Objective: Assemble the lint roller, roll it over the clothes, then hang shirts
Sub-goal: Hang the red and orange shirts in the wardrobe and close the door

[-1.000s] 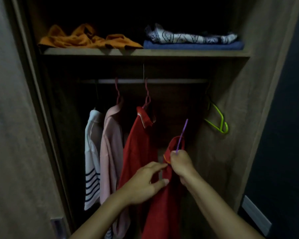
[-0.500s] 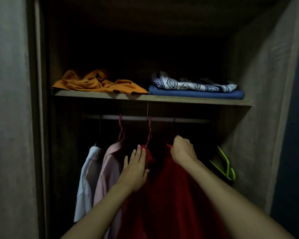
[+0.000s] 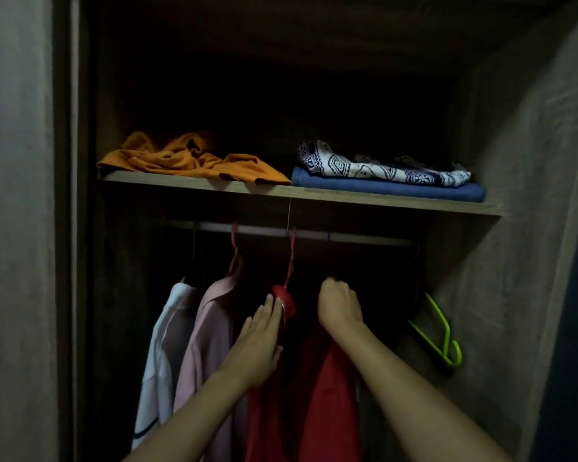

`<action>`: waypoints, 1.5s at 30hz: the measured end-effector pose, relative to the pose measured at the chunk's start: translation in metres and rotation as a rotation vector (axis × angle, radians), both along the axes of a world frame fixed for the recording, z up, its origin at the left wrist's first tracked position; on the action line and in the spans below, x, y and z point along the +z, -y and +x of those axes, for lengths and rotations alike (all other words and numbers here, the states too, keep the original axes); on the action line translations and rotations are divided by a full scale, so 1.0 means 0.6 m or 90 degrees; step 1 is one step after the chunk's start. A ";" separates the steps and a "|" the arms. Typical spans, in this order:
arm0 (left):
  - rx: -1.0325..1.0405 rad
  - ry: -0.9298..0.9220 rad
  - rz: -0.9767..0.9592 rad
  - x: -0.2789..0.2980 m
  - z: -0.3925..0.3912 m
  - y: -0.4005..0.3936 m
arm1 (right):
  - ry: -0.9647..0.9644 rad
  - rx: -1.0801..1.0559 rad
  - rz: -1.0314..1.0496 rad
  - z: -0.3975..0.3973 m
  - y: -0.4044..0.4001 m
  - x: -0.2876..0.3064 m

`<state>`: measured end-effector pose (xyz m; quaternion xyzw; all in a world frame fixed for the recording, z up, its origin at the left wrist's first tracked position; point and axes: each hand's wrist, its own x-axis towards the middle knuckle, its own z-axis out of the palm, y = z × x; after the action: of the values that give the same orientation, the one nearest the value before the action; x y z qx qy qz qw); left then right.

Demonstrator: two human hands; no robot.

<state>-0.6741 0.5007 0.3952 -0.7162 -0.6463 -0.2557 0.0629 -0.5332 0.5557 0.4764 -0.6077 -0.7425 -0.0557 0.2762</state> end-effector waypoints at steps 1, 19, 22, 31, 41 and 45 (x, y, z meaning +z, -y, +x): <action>-0.001 -0.003 -0.004 0.000 0.002 0.000 | -0.011 0.003 0.043 0.002 0.004 -0.009; -0.016 -0.073 0.485 0.291 -0.088 0.160 | -0.188 0.334 0.597 -0.011 0.163 0.160; 0.064 -0.047 0.469 0.394 -0.135 0.183 | -0.190 0.392 0.566 -0.056 0.177 0.254; 0.210 0.019 0.048 0.475 -0.216 0.107 | 0.004 0.408 0.020 -0.178 0.063 0.331; 0.050 0.163 0.037 0.468 -0.211 0.162 | -0.107 0.428 0.105 -0.147 0.114 0.310; -0.086 0.247 0.086 0.412 -0.201 0.230 | -0.111 0.411 0.236 -0.114 0.149 0.266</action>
<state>-0.7947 0.3627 0.6425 -0.6895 -0.5783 -0.4351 -0.0317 -0.6018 0.4663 0.6360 -0.2844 -0.8468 -0.0473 0.4471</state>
